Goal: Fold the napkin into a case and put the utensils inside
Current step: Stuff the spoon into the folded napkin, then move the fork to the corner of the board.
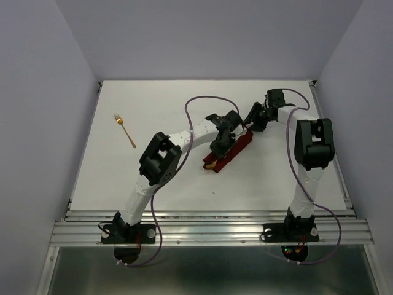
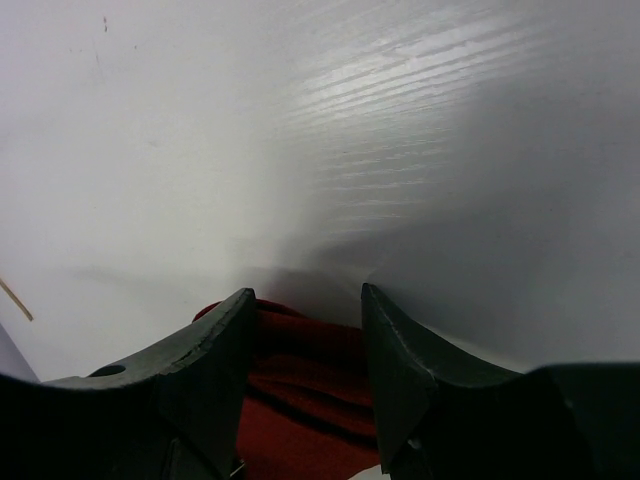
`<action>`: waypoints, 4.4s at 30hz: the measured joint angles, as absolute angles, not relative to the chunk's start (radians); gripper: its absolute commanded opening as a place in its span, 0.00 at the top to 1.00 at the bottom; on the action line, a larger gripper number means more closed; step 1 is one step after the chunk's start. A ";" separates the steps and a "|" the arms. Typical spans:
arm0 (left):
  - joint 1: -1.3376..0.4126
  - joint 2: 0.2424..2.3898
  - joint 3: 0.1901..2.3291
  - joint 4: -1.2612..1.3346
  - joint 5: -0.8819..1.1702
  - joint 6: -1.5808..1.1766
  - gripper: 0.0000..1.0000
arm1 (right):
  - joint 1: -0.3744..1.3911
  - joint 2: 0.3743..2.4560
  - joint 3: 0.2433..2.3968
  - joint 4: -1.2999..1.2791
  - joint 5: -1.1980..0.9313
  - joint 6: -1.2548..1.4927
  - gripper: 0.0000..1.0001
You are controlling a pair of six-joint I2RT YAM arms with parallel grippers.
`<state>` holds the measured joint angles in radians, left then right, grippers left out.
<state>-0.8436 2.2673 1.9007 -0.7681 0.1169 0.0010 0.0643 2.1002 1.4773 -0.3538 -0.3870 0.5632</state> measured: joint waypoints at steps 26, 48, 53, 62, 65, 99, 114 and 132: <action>-0.801 2.320 2.030 -0.745 0.097 -0.080 1.00 | 0.106 2.119 1.503 -0.388 -0.420 0.512 0.47; -0.791 2.374 2.086 -0.751 0.089 -0.071 0.77 | 0.106 2.116 1.495 -0.385 -0.427 0.513 0.43; -0.790 2.374 2.086 -0.752 0.082 -0.060 0.67 | 0.107 2.109 1.489 -0.385 -0.427 0.516 0.39; -0.790 2.354 2.070 -0.762 0.066 -0.048 0.46 | 0.119 2.065 1.465 -0.402 -0.340 0.530 0.20; -0.789 2.309 2.040 -0.770 0.048 -0.049 0.40 | 0.119 2.029 1.448 -0.421 -0.264 0.535 0.12; 0.111 1.923 1.341 -0.478 -0.107 -0.384 0.28 | 0.015 1.660 1.155 -0.422 -0.211 0.564 0.06; 0.031 2.154 1.639 -0.376 0.091 -0.329 0.31 | 0.021 1.657 1.124 -0.404 -0.267 0.565 0.06; -0.002 2.358 2.139 -0.450 -0.026 -0.197 0.30 | 0.041 1.674 1.113 -0.412 -0.261 0.565 0.06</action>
